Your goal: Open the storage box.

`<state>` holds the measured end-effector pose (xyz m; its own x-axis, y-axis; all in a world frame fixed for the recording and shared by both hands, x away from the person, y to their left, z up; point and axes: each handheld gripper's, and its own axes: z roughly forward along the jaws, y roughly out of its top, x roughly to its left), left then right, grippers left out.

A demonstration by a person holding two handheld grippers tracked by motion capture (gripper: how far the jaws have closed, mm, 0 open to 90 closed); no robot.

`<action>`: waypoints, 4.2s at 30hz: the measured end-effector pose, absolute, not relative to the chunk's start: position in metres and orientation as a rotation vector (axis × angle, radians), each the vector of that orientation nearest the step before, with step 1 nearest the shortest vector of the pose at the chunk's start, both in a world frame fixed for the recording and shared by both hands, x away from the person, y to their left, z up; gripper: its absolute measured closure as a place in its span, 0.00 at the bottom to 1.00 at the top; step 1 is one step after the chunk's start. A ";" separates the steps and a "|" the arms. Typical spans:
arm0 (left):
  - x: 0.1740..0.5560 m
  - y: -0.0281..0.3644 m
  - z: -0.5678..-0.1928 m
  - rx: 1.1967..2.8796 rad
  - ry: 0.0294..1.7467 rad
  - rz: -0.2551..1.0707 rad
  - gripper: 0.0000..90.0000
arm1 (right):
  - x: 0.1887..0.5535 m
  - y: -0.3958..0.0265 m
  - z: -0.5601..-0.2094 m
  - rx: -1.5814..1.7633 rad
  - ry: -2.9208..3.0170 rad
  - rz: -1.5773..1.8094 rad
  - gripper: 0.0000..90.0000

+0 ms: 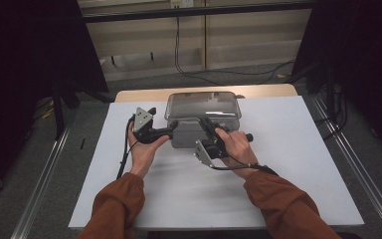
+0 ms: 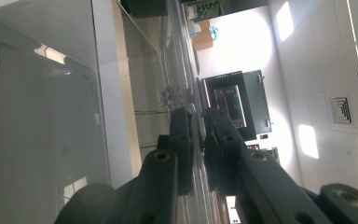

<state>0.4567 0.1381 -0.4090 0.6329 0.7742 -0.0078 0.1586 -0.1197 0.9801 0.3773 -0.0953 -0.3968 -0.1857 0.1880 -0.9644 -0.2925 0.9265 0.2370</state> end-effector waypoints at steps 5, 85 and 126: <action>0.453 0.134 -0.410 1.679 0.737 0.673 0.10 | 0.377 -0.096 -0.401 -0.100 1.714 0.419 0.90; 0.470 0.135 -0.395 1.631 0.677 0.738 0.29 | 0.424 -0.215 -0.387 0.717 1.802 1.283 0.40; 0.493 0.122 -0.382 1.609 0.643 0.743 0.51 | 0.448 -0.216 -0.366 0.736 1.767 1.387 0.60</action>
